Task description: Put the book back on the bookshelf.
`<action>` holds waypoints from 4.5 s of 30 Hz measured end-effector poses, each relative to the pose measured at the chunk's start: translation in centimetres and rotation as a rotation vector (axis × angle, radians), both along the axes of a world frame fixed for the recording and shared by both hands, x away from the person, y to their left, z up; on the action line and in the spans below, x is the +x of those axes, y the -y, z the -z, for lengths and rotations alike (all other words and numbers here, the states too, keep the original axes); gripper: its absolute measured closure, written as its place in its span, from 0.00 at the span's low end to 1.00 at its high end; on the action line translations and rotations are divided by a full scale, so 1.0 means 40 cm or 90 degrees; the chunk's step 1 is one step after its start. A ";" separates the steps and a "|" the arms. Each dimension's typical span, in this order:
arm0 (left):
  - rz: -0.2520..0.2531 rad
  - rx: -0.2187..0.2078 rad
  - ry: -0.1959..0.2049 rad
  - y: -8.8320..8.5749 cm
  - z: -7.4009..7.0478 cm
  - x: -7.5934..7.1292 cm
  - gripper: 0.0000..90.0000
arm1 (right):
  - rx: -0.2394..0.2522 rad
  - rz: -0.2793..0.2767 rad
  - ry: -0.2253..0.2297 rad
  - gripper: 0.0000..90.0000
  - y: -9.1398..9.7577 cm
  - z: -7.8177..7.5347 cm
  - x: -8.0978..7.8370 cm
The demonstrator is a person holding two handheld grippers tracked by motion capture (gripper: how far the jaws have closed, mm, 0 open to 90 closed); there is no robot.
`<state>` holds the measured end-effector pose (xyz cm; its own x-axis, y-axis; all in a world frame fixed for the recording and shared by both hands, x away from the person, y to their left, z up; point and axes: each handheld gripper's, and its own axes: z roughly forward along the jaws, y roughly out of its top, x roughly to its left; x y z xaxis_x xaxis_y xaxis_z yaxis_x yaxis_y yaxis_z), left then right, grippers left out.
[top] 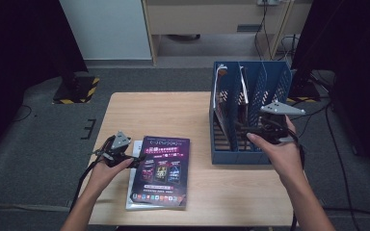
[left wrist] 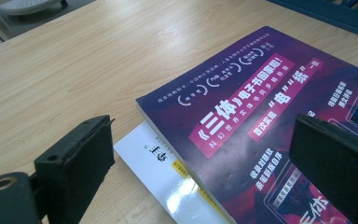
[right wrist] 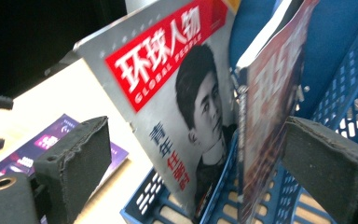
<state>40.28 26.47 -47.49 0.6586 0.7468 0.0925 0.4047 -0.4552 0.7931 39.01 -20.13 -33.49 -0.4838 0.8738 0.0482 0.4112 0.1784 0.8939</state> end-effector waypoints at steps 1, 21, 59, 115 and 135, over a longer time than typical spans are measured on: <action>-0.001 0.000 0.000 -0.001 0.001 0.000 0.07 | 0.002 -0.002 -0.003 0.09 -0.003 0.007 -0.004; -0.011 0.007 0.000 0.007 0.012 -0.001 0.13 | 0.016 -0.070 -0.055 0.18 -0.104 0.185 -0.058; 0.002 0.022 -0.048 0.022 0.040 0.012 0.20 | -0.011 -0.153 -0.170 0.17 -0.407 0.387 -0.012; -0.002 -0.021 -0.146 0.029 0.085 0.012 0.31 | 0.061 -0.191 -0.228 0.35 -0.443 0.400 0.052; -0.002 -0.011 -0.137 0.032 0.083 0.010 0.30 | -0.010 -0.132 -0.223 0.16 -0.433 0.428 0.070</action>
